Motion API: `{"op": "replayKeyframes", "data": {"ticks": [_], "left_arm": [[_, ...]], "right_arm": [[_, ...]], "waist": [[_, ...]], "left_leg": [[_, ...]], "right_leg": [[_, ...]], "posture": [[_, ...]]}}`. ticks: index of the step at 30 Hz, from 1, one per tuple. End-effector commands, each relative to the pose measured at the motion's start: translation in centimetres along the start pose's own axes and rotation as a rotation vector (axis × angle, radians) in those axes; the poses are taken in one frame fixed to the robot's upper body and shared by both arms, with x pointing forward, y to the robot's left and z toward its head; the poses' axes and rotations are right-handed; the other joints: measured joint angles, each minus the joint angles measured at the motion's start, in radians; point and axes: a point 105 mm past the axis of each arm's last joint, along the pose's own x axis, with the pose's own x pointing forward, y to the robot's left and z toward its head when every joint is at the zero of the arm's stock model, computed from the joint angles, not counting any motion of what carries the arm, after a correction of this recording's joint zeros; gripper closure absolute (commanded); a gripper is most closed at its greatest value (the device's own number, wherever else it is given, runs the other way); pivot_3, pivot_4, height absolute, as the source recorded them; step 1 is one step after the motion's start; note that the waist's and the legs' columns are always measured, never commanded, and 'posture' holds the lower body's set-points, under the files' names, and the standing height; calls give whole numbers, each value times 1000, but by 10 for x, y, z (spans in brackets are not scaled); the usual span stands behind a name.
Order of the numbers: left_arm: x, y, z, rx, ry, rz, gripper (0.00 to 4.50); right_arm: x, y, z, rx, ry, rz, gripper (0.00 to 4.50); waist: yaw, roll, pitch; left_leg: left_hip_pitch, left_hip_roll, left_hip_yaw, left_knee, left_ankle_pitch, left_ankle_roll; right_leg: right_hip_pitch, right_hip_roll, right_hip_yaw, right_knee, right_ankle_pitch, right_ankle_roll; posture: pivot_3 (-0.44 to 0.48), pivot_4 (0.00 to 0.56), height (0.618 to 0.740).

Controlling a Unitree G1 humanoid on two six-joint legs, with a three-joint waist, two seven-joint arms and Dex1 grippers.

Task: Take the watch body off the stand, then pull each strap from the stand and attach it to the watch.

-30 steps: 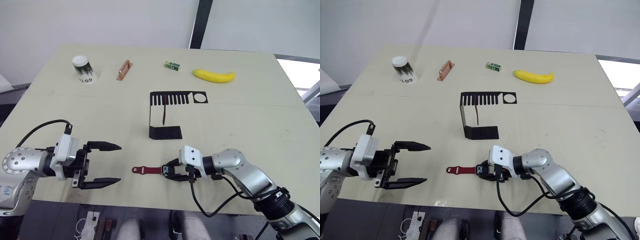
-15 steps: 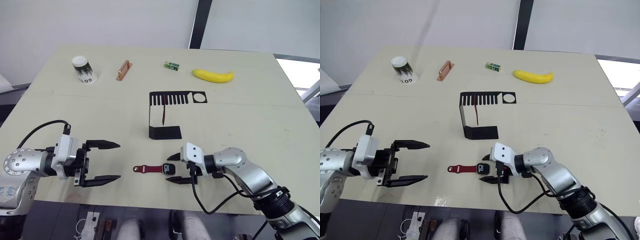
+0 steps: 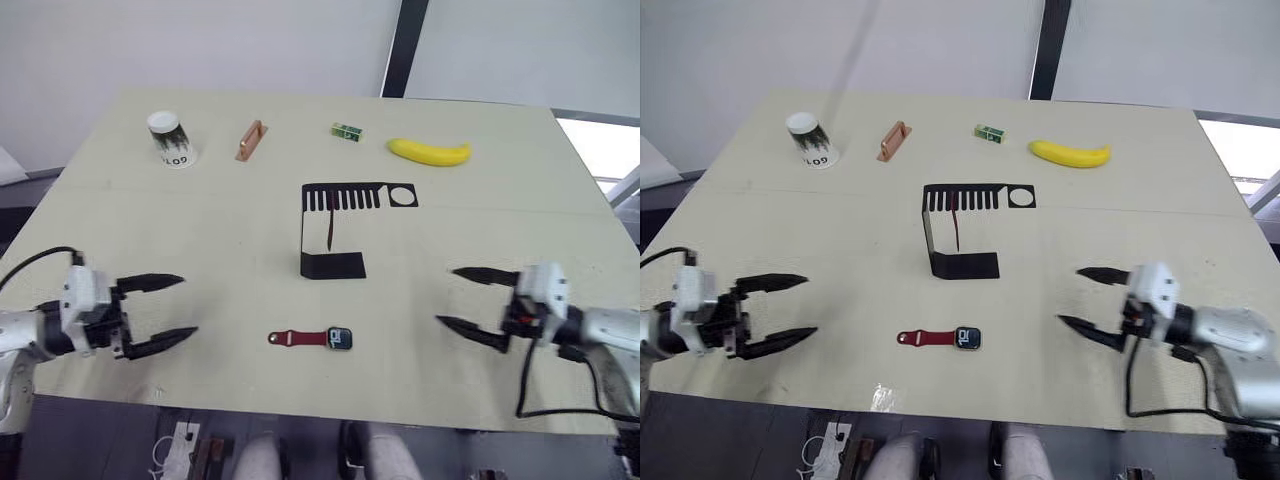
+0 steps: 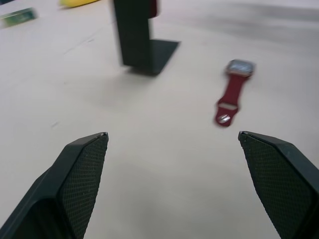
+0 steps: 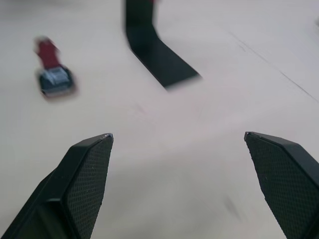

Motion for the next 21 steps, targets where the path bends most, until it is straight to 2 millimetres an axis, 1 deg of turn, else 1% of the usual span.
{"op": "replayKeyframes", "data": {"ticks": [1, 3, 6, 8, 11, 14, 17, 19, 21], "left_arm": [[-22, 26, -2, 31, -31, 211, 0], [-30, 32, -6, 28, -27, 277, 0], [-29, 37, -5, 22, -52, 330, 0], [-24, 38, -1, 25, -73, 346, 0], [-14, 35, 4, 39, -94, 338, 0], [-2, 23, 12, 28, -119, 290, 0], [13, 11, 27, 27, -168, 266, 0], [26, -2, 40, 25, -203, 246, 0], [40, -19, 52, 11, -236, 218, 0]], "right_arm": [[-39, -28, -2, -2, -29, -242, 30], [-57, -38, -7, 13, -34, -370, 30], [-71, -35, -20, 21, 12, -415, 30], [-73, -35, -24, 36, 6, -444, 30], [-68, -37, -24, 77, -36, -468, 30], [-45, -35, -19, 99, -81, -426, 30], [-17, -32, -9, 159, -124, -377, 30], [9, -25, -4, 197, -106, -315, 30], [38, -13, 12, 226, -160, -217, 30]], "waist": [[-4, 0, 0], [-9, 0, 0], [-8, 0, 0], [-7, 0, 0], [-8, 0, 0], [-11, 0, 0], [-11, 0, 0], [-8, 1, 0], [-9, 1, 0]], "left_leg": [[0, 0, 1, 0, 0, 0], [1, 0, 1, -1, 0, 0], [2, 0, 2, -1, 0, -1], [2, 0, 2, -2, 0, -1], [3, 0, 2, -2, 0, -2], [4, 0, 4, -2, 0, -2], [7, 1, 6, -3, -1, -3], [8, 1, 7, -3, -1, -3], [8, 1, 7, -3, -1, -3]], "right_leg": [[0, 0, 0, 0, 0, 0], [0, 0, 1, 1, 0, 0], [0, 0, 2, 2, 0, 0], [0, -1, 2, 2, 0, 0], [0, -1, 2, 3, 0, 0], [0, -1, 3, 4, 0, 0], [0, -1, 5, 5, 0, 0], [0, -2, 5, 6, 0, 0], [0, -2, 6, 6, 0, 0]], "posture": [[0, 150, 740], [0, 150, 740], [0, 150, 740], [0, 150, 740], [0, 150, 740], [0, 150, 740], [0, 150, 740], [0, 150, 740], [0, 150, 740]]}}
